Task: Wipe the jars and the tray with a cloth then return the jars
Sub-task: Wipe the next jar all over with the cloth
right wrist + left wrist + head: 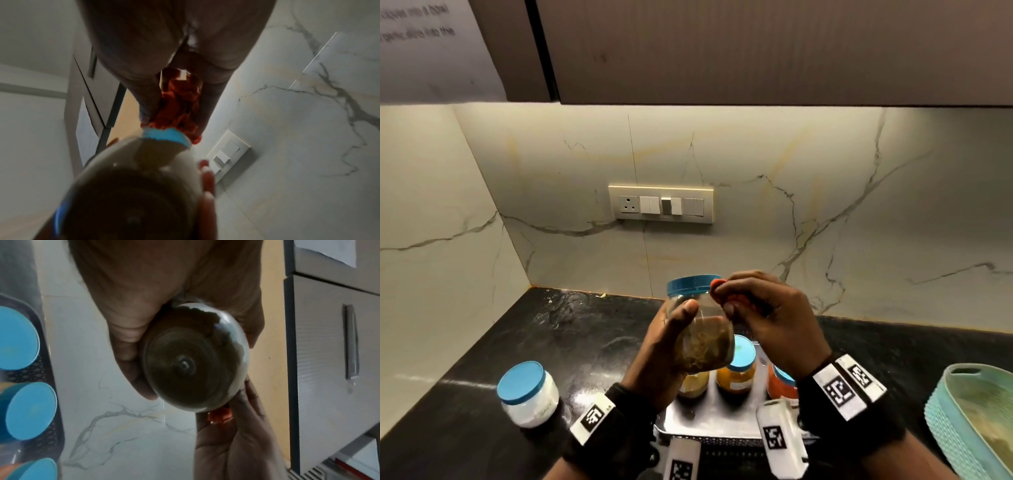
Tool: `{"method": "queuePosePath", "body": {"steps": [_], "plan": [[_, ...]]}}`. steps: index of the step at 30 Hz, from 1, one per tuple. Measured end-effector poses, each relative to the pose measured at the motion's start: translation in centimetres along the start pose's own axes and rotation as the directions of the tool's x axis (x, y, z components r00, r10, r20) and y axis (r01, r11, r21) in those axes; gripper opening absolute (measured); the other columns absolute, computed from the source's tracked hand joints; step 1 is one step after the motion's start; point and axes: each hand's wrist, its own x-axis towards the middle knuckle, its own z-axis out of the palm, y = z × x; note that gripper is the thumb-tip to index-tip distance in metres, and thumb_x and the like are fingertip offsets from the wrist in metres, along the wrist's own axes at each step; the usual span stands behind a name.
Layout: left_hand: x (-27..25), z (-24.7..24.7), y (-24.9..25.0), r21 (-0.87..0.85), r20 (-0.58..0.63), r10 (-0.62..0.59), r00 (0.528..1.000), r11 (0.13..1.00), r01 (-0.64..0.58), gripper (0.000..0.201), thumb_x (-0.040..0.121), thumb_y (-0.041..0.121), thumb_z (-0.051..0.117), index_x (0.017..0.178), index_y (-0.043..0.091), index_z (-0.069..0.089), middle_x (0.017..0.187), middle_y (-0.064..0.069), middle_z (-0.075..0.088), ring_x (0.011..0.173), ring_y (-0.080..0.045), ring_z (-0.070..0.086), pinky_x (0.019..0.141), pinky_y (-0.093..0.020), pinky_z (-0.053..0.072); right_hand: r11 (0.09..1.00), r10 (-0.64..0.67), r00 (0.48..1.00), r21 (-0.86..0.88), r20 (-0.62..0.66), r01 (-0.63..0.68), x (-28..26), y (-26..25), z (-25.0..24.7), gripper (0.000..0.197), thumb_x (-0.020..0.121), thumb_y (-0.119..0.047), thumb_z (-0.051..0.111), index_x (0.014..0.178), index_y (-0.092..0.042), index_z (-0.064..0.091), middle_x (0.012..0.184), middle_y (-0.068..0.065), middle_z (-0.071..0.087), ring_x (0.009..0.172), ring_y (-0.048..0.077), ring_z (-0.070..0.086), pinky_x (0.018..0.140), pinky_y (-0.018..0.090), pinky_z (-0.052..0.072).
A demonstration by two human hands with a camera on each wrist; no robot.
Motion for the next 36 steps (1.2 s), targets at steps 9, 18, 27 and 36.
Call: {"method": "queuePosePath", "body": {"steps": [9, 18, 27, 36], "plan": [[0.7, -0.1, 2.0, 0.022, -0.082, -0.023, 0.996, 0.999, 0.025, 0.07, 0.087, 0.05, 0.068, 0.138, 0.007, 0.051, 0.135, -0.028, 0.06, 0.123, -0.044, 0.061, 0.087, -0.053, 0.06, 0.99, -0.046, 0.997, -0.139, -0.06, 0.038, -1.7, 0.1, 0.4, 0.031, 0.083, -0.002, 0.075, 0.11, -0.018, 0.075, 0.114, -0.006, 0.066, 0.11, 0.006, 0.061, 0.092, 0.016, 0.05], [0.8, 1.2, 2.1, 0.144, -0.063, 0.096, 0.993, 0.986, -0.086, 0.014, 0.095, 0.028, 0.065, 0.084, 0.021, 0.063, 0.068, 0.006, 0.061, 0.06, -0.009, 0.06, 0.052, -0.023, 0.049, 0.813, -0.332, 0.928, -0.448, 0.171, 0.373, -4.1, -1.8, 1.7, 0.022, 0.094, -0.014, 0.062, 0.112, -0.014, 0.075, 0.122, 0.005, 0.066, 0.119, 0.021, 0.058, 0.102, 0.028, 0.048], [-0.3, 1.8, 1.0, 0.134, -0.034, 0.036, 0.999, 0.991, -0.031, 0.025, 0.091, 0.038, 0.069, 0.1, 0.016, 0.065, 0.106, -0.022, 0.06, 0.1, -0.04, 0.06, 0.095, -0.076, 0.045, 0.972, -0.108, 0.994, -0.207, 0.027, 0.111, 0.0, -0.4, -0.7, 0.025, 0.088, -0.005, 0.071, 0.11, -0.015, 0.075, 0.112, -0.001, 0.067, 0.108, 0.008, 0.063, 0.09, 0.029, 0.055], [0.4, -0.2, 1.3, 0.041, -0.026, 0.008, 1.0, 0.999, -0.007, 0.074, 0.07, 0.055, 0.085, 0.121, 0.007, 0.062, 0.112, -0.025, 0.063, 0.101, -0.035, 0.064, 0.08, -0.045, 0.056, 0.898, -0.321, 0.936, -0.268, 0.147, 0.35, -4.5, -1.7, 1.4, 0.02, 0.094, -0.012, 0.064, 0.109, -0.015, 0.076, 0.119, 0.0, 0.067, 0.114, 0.014, 0.062, 0.099, 0.024, 0.048]]}}
